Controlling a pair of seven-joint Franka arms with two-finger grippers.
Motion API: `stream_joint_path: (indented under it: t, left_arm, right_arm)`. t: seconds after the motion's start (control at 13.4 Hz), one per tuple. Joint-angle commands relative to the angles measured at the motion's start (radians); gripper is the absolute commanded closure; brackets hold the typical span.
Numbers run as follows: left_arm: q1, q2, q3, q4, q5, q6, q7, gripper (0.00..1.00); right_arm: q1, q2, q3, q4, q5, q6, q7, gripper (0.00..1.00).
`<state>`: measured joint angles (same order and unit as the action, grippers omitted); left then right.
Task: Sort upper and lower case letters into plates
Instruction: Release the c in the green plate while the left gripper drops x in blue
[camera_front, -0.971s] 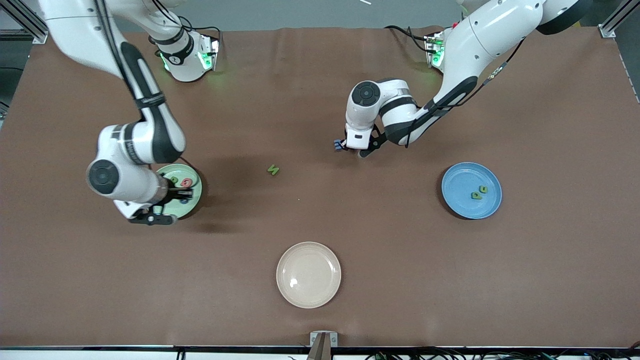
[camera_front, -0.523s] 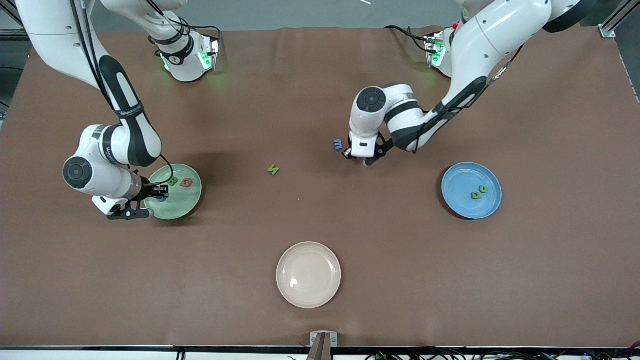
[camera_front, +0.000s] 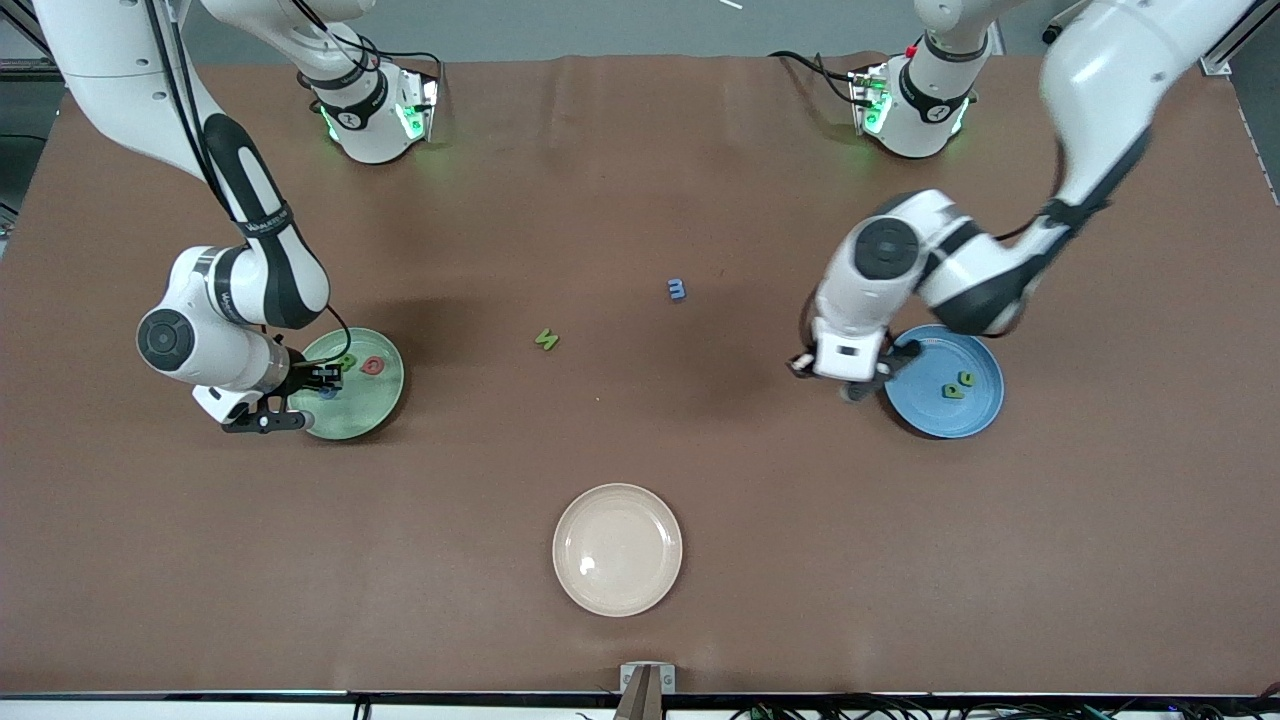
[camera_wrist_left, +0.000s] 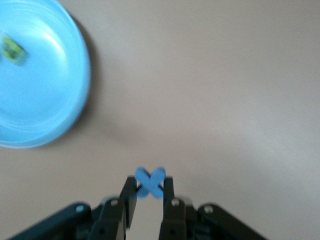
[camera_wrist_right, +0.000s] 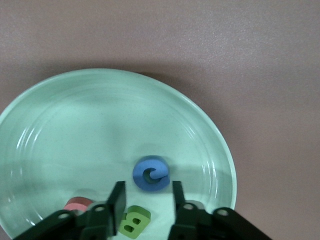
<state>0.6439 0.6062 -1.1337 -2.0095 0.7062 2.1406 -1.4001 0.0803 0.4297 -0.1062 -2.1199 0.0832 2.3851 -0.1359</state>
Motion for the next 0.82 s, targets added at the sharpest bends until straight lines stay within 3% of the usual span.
stream_joint_path:
  t: [0.0,0.22,0.52,0.75]
  left_arm:
    - [0.178,-0.006,-0.078,-0.017,0.004,-0.057,0.204,0.9]
    - [0.291,-0.003,-0.078,-0.029,0.004,-0.057,0.416,0.9]
    - [0.35,0.041,-0.057,-0.069,0.012,-0.057,0.507,0.89]
    - [0.35,0.043,-0.015,-0.11,0.019,-0.048,0.513,0.89]
  right_arm:
    - [-0.011,-0.029,0.019,0.027,0.006,-0.08,0.015,0.0]
    - [0.056,-0.066,0.046,0.112,0.007,-0.231,0.226,0.0]
    - [0.264,-0.077,0.054,0.11,0.01,-0.216,0.62,0.0]
    - [0.393,-0.069,0.054,0.11,0.02,-0.147,0.809,0.0]
